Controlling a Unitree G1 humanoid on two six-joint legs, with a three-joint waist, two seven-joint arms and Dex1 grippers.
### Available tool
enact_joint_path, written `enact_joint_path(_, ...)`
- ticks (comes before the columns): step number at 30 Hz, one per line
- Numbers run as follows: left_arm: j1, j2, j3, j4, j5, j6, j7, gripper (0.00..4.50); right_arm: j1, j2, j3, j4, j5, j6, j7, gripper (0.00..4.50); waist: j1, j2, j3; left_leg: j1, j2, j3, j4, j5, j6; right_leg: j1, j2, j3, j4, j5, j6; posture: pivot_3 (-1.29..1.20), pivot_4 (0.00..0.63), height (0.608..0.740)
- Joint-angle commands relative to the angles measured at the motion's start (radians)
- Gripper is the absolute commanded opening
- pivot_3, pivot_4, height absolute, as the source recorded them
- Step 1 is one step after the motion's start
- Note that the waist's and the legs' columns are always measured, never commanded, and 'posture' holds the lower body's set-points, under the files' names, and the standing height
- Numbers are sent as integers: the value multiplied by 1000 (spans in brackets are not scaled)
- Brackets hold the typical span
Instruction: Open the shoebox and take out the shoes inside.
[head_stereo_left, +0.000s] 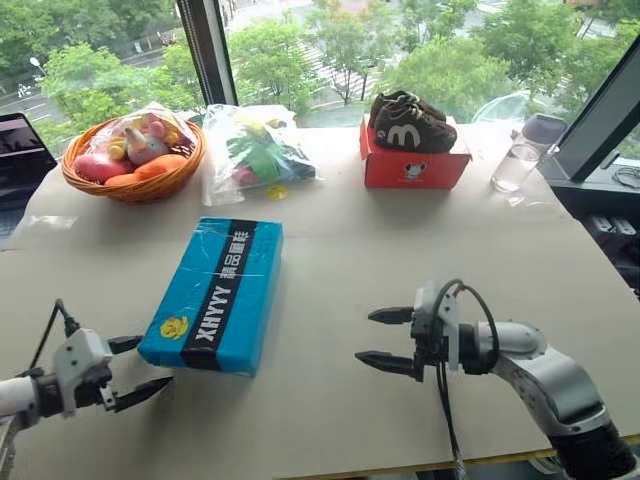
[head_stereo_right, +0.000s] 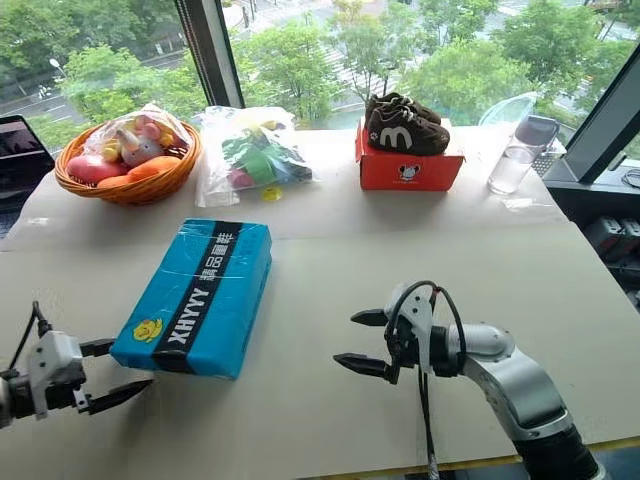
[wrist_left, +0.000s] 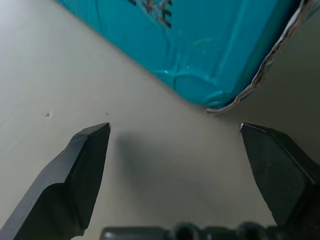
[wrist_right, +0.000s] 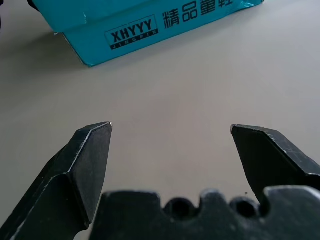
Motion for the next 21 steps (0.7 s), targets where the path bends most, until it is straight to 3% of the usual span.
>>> enact_joint_path(1,-49,11,26,60,17,-15,20,4446,-14,3,9,-13,-29,-18,-21,4500,1,-1,0,0,0,0,1,0,0,0,1,0,1,0,-1,0,150,740)
enact_joint_path(10,-232,91,36,370,79,-105,4,4446,-23,45,46,11,-78,-41,-53,4500,-4,-1,1,2,1,0,12,1,0,0,1,0,14,1,-2,0,150,740)
enact_joint_path(14,-294,97,26,455,97,-154,4,3381,-35,76,40,34,-85,-45,-70,3469,-4,-2,1,2,1,0,15,1,1,1,1,0,16,2,-2,0,150,740)
enact_joint_path(21,-326,69,-6,454,110,-173,-1,979,-40,103,54,62,-113,-66,-89,1042,-4,-2,1,2,1,0,15,1,1,1,1,0,18,6,-9,0,150,740)
